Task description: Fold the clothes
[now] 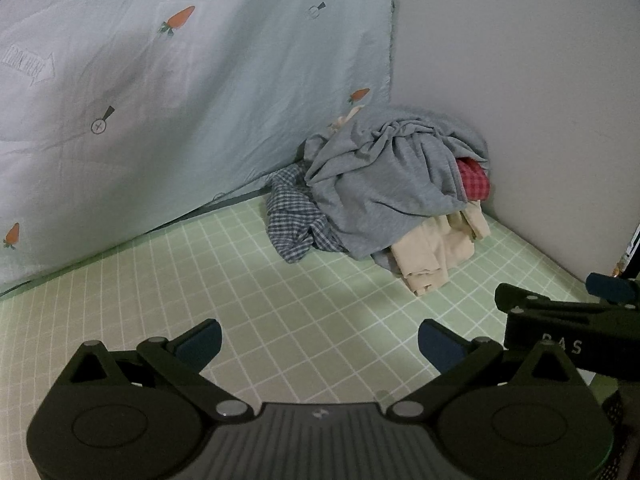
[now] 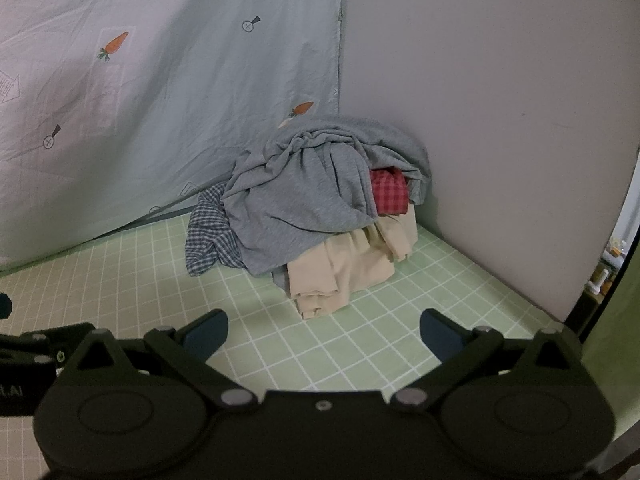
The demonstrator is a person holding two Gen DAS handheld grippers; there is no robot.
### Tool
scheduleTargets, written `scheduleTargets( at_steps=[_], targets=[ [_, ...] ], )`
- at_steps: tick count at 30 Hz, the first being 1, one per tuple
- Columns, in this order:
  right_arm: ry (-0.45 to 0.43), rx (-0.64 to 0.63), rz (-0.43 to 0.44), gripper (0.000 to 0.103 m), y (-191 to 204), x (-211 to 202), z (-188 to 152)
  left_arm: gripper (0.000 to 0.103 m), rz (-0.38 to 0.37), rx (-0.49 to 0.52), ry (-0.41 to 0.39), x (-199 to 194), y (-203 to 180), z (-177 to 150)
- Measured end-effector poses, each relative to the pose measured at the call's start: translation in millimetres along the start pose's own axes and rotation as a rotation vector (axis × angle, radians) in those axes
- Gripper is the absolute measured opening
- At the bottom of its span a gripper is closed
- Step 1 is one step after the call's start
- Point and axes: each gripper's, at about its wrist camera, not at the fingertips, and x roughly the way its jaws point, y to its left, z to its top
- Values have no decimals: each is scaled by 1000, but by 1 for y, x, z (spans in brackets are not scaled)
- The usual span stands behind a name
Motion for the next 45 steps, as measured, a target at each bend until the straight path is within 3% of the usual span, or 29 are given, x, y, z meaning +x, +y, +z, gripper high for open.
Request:
scheduleTargets(
  at_steps=[17,24,28,33,38,41,42,45],
  targets=[
    [16,2,11,103,0,37,15,103,12,-38,33,31,9,15],
    [15,24,-22,103,-17,79,40,103,21,-77,18,72,17,50],
    [-27,23,-24,101,-27,111,64,103,18,-97,-5,101,24,79],
    [-63,7,-24,82,-34,169,100,103,6,-126,-1,151,30,108],
    [-32,16,-41,64,-38,246,133,99,9,-119,33,211,33,130],
    [26,26,-58,47,-43,287,142,88,37,-142,64,243,33,139],
    [49,29,-66,41,-44,298,143,81,36,-144,75,251,33,141],
    [76,34,-73,27,-45,309,140,72,37,-155,99,268,31,143]
  ],
)
